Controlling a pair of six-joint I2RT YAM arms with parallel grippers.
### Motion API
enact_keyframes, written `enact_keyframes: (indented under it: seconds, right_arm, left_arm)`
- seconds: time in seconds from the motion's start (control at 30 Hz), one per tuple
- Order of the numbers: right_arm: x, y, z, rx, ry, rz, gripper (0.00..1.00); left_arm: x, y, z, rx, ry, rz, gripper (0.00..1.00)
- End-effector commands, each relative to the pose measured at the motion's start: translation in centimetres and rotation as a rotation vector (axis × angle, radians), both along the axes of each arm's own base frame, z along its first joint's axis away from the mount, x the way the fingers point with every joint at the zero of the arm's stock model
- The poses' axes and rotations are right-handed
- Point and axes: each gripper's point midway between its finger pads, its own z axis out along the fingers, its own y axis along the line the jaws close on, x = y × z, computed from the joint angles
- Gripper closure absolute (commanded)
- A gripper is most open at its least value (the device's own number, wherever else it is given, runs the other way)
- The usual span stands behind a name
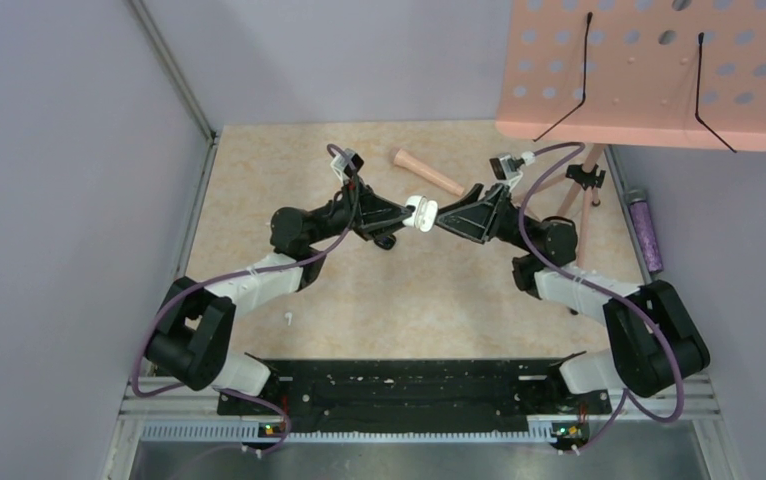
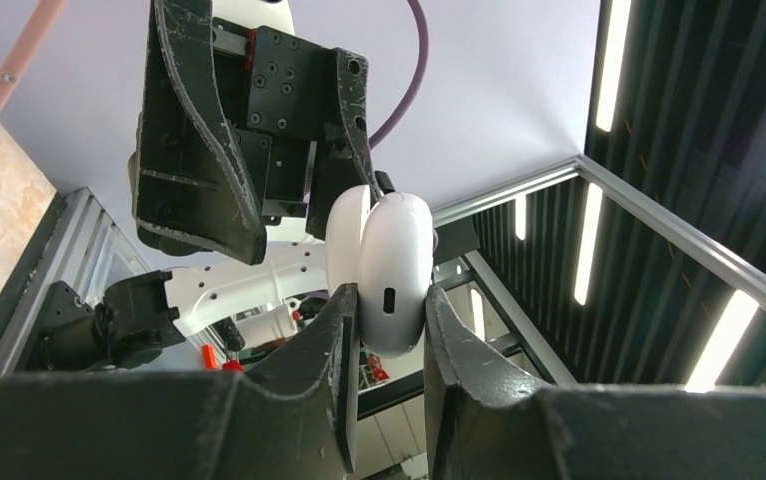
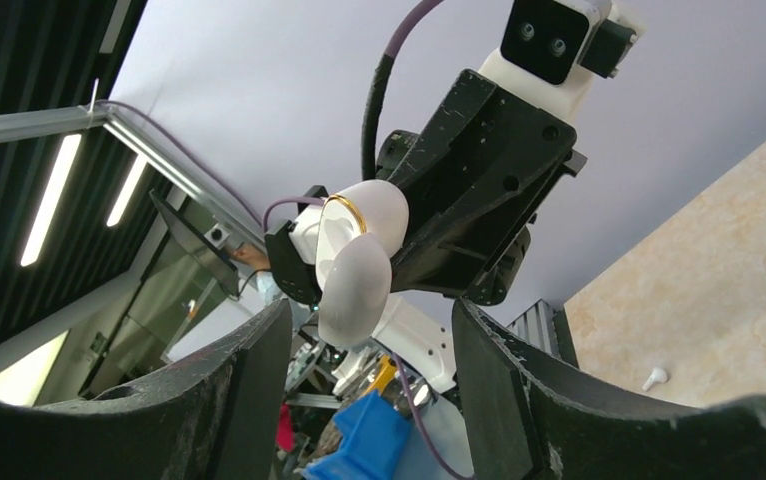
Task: Insert the wireless bluetooth earbuds into the charging case
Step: Pass from the left arm to the right
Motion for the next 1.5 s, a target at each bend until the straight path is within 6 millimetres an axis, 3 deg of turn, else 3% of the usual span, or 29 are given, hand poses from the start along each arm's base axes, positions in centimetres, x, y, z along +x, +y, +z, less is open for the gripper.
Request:
enact_keyframes:
  seconds: [0.0, 0.5, 0.7, 1.07, 1.47]
  right_arm:
    - [-3.0, -0.4, 4.3, 0.106, -0.301, 0.009, 0.43]
    - [-3.7, -0.2, 6.0, 0.139, -0.343, 0.022, 0.52]
    - [-3.8, -0.1, 6.4, 0.144, -0.349, 0.027, 0.61]
    - [-3.6, 0.5, 6.3, 0.146, -0.328, 0.049, 0.63]
    - [-3.5, 0.6, 5.8, 0.142, -0.285, 0.068, 0.86]
  left_arm:
    - [-1.1, 0.8, 3.1, -0.086, -0.111, -0.001, 1.00]
    - [-1.2, 1.0, 3.0, -0.104, -0.103, -0.010, 1.00]
    - [-1.1, 1.0, 2.8, -0.105, -0.100, -0.009, 1.00]
    - [-1.1, 1.0, 3.0, -0.107, -0.103, -0.007, 1.00]
    - [-1.1, 1.0, 3.0, -0.106, -0.110, -0.001, 1.00]
